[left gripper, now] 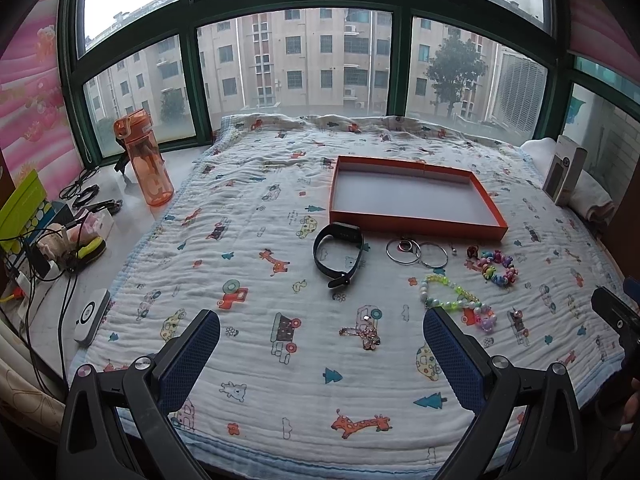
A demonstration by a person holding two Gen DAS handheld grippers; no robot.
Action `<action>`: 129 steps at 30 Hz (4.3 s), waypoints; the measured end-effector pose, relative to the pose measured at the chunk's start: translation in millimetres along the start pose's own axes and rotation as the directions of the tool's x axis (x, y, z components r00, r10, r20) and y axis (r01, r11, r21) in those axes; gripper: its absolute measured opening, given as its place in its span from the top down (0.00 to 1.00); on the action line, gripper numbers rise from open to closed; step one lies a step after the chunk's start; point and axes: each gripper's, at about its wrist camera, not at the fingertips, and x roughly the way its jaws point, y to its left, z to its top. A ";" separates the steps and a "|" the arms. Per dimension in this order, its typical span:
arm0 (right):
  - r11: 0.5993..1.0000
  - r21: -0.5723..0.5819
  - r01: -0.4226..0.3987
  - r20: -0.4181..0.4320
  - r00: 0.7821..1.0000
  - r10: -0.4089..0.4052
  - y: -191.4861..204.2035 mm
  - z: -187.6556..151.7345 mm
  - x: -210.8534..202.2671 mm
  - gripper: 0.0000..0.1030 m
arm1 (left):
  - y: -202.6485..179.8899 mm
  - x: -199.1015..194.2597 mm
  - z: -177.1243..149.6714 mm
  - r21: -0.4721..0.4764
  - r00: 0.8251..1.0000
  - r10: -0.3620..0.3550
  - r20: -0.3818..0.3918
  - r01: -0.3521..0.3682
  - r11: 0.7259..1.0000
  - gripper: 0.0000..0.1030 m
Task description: Organize jewelry
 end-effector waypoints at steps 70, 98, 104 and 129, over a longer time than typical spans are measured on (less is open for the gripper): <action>0.992 0.021 -0.123 -0.189 0.974 0.125 -17.8 -19.9 81.2 0.00 | -30.5 136.9 -36.3 0.140 0.923 -0.271 -0.274 0.317 0.938 0.77; 0.985 0.006 -0.175 -0.271 0.948 0.170 -22.1 -29.7 100.7 0.29 | -33.0 127.0 -36.9 0.190 0.937 -0.268 -0.223 0.311 0.931 0.89; 0.987 -0.001 -0.164 -0.288 0.945 0.156 -22.6 -27.0 108.8 0.52 | -28.2 121.6 -29.3 0.156 0.934 -0.292 -0.207 0.326 0.933 0.89; 0.959 0.086 -0.271 -0.349 0.893 0.284 -14.0 -29.1 121.2 0.62 | -26.1 132.7 -28.7 0.123 0.928 -0.298 -0.222 0.330 0.936 0.89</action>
